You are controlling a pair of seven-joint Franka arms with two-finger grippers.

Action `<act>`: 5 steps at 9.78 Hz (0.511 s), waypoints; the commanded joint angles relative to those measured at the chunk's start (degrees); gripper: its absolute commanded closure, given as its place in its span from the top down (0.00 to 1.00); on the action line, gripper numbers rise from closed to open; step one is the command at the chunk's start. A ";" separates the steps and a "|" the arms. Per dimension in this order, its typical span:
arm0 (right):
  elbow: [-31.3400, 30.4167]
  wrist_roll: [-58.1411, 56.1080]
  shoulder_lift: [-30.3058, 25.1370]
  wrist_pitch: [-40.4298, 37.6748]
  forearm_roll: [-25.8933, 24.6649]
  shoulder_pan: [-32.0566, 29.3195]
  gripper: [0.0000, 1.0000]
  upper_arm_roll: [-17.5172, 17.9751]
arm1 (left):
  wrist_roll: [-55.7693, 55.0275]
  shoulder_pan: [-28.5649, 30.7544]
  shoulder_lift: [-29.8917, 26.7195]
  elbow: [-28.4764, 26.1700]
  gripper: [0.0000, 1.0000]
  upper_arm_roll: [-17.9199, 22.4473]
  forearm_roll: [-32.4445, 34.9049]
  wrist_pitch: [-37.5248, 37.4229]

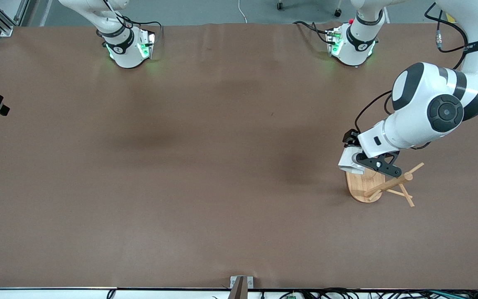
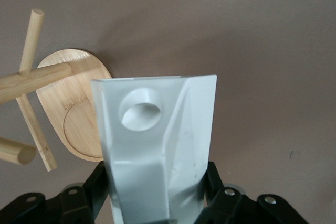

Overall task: Hang cup on rack
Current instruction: 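Lower the cup with the left gripper, handle hole onto a rack peg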

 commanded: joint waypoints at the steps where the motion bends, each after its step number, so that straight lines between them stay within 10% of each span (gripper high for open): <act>1: 0.02 -0.78 -0.48 -0.24 -0.95 -0.46 1.00 0.29 | 2.60 1.04 1.36 -0.96 0.04 -0.10 0.11 1.21; 5: -0.16 -0.16 -0.48 -0.16 -0.86 -0.37 1.00 0.21 | 4.89 2.97 2.68 0.19 0.04 -0.18 0.11 1.21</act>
